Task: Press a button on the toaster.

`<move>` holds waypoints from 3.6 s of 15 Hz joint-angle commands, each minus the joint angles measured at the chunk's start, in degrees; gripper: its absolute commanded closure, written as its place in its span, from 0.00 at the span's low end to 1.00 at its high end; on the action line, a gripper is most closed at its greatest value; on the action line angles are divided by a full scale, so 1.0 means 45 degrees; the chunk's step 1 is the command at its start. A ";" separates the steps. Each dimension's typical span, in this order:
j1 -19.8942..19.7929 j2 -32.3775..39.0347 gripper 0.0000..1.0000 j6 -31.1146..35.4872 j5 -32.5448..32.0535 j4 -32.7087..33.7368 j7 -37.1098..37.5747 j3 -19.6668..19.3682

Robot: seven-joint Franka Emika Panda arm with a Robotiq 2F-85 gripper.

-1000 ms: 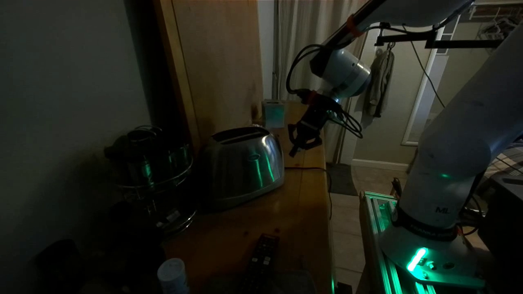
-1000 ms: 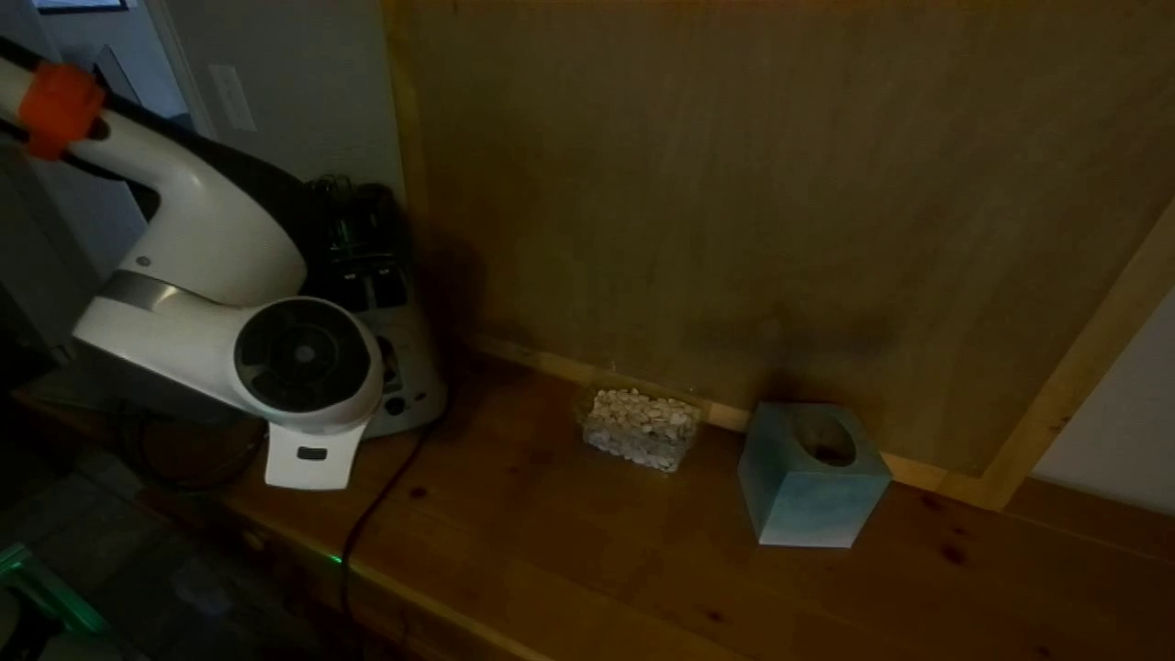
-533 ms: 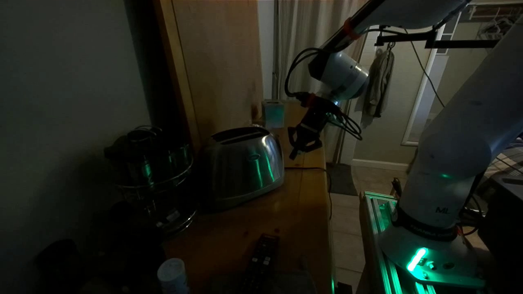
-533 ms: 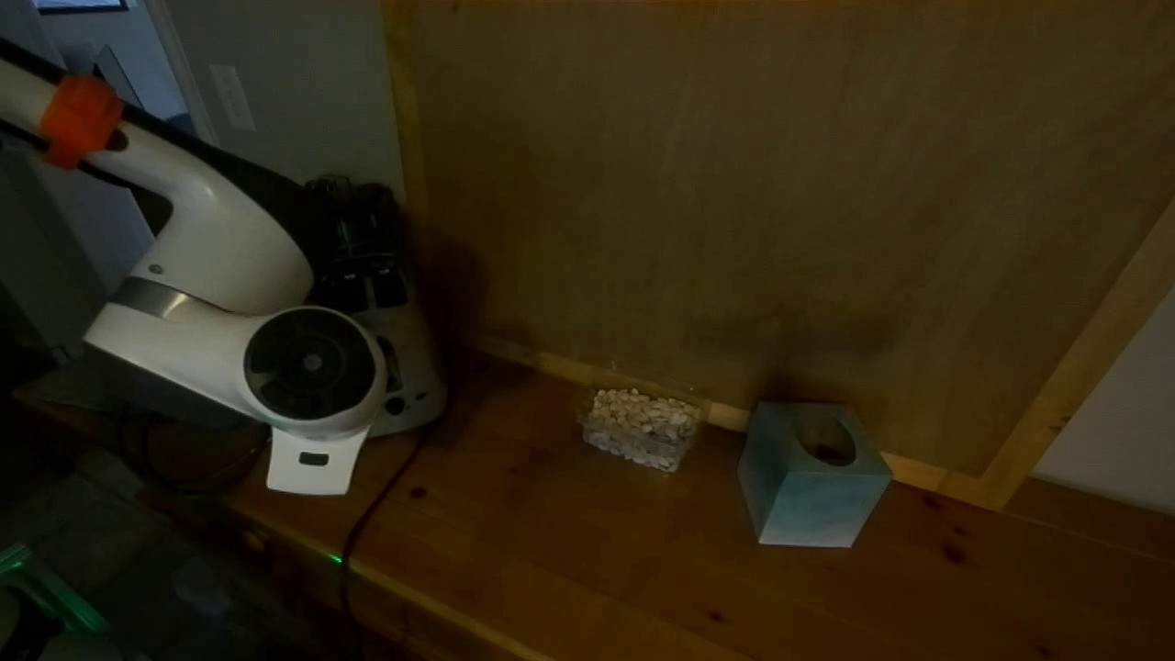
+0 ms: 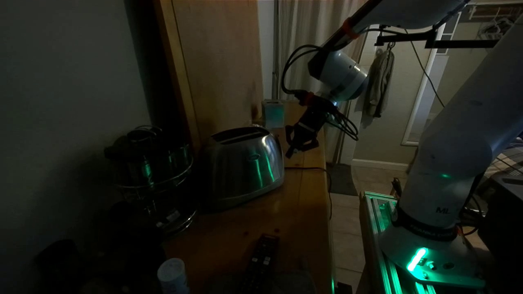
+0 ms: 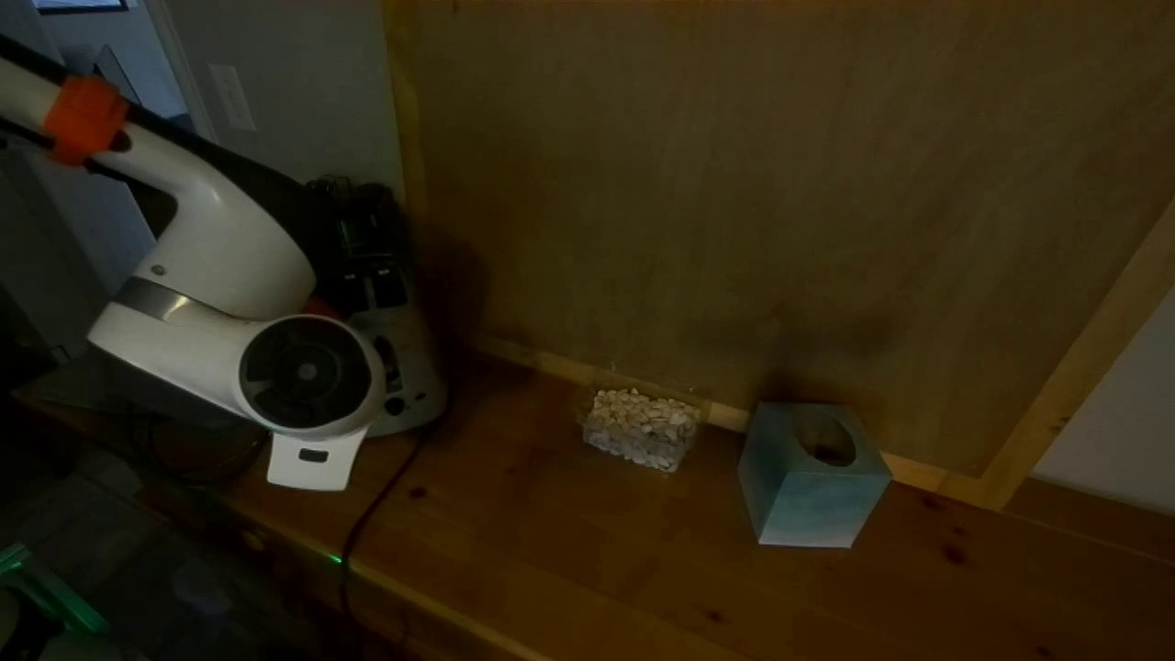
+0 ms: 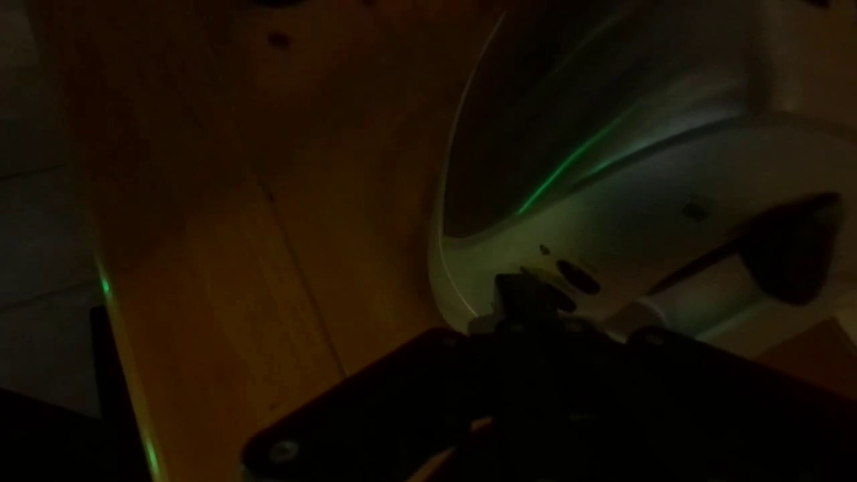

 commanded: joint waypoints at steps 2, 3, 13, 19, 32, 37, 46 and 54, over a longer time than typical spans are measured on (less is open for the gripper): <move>0.0176 0.0157 1.00 0.0543 0.0616 0.0012 -0.0243 0.0093; 0.0191 0.0169 1.00 0.0647 0.0632 0.0013 -0.0232 0.0107; 0.0320 0.0360 1.00 0.1008 0.0555 0.0062 -0.0174 0.0180; 0.0435 0.0414 1.00 0.0940 0.0638 0.0079 -0.0219 0.0167; 0.0566 0.0485 1.00 0.1056 0.1223 0.0205 -0.0770 0.0103; 0.0560 0.0609 1.00 0.1064 0.1191 0.0230 -0.0849 0.0118; 0.0415 0.0326 1.00 0.1328 0.0742 0.0128 -0.0689 0.0205; 0.0313 -0.0066 0.73 0.2139 0.0336 0.0103 -0.0633 0.0259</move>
